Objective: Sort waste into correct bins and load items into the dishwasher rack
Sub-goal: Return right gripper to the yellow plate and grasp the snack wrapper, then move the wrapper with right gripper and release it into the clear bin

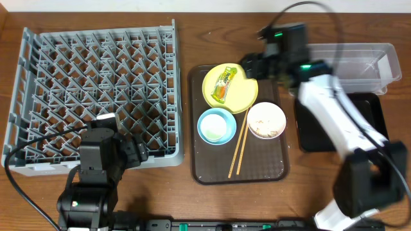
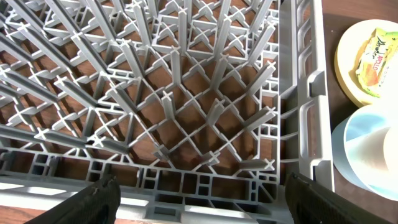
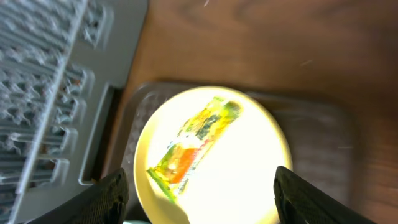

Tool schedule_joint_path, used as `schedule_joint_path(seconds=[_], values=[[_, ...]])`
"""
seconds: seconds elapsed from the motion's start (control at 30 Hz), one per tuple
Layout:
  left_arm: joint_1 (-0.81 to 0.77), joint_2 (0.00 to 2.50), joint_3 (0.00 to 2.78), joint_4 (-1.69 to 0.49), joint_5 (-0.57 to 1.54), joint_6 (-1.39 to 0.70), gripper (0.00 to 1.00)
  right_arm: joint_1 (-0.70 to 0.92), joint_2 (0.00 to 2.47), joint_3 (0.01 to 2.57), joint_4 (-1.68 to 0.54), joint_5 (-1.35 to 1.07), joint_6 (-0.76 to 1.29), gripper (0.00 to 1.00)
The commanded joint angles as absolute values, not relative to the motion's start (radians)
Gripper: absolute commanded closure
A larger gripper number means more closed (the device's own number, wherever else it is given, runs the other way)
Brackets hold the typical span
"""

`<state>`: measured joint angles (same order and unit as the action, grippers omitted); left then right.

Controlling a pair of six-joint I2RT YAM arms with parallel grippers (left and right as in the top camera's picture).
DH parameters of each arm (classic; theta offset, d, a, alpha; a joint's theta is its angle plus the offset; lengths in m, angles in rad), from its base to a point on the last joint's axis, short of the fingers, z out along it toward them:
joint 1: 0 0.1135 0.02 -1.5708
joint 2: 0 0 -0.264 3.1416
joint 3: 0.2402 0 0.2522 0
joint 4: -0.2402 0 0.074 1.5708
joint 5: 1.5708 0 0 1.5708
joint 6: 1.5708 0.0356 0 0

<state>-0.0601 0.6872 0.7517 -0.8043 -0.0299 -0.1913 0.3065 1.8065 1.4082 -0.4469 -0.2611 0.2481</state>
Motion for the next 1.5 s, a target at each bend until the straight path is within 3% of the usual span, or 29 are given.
schedule_joint_path(seconds=[0.0, 0.37, 0.63, 0.67, 0.83, 1.0, 1.03, 1.47], values=[[-0.062, 0.685, 0.776, -0.804, -0.035, -0.204, 0.14, 0.384, 1.895, 1.404, -0.415, -0.131, 0.325, 0.27], [-0.062, 0.685, 0.776, -0.804, -0.035, -0.205, 0.14, 0.552, 2.107, 1.404, -0.248, 0.061, 0.471, 0.24], [-0.062, 0.685, 0.776, -0.807, -0.035, -0.204, 0.14, 0.587, 2.146, 1.405, -0.276, 0.205, 0.59, 0.28], [-0.062, 0.685, 0.776, -0.807, -0.035, -0.204, 0.14, 0.587, 2.146, 1.405, -0.275, 0.205, 0.59, 0.32], [-0.062, 0.685, 0.776, -0.807, -0.035, -0.204, 0.14, 0.582, 2.146, 1.405, -0.319, 0.205, 0.591, 0.76], [-0.062, 0.685, 0.776, -0.807, -0.035, -0.204, 0.14, 0.569, 2.128, 1.406, -0.337, 0.205, 0.584, 0.92], [-0.062, 0.685, 0.776, -0.807, -0.035, -0.204, 0.14, 0.561, 2.111, 1.406, -0.347, 0.204, 0.574, 0.99], [-0.062, 0.685, 0.776, -0.807, -0.035, -0.204, 0.14, 0.282, 1.748, 1.406, -0.495, 0.189, 0.474, 0.99]])
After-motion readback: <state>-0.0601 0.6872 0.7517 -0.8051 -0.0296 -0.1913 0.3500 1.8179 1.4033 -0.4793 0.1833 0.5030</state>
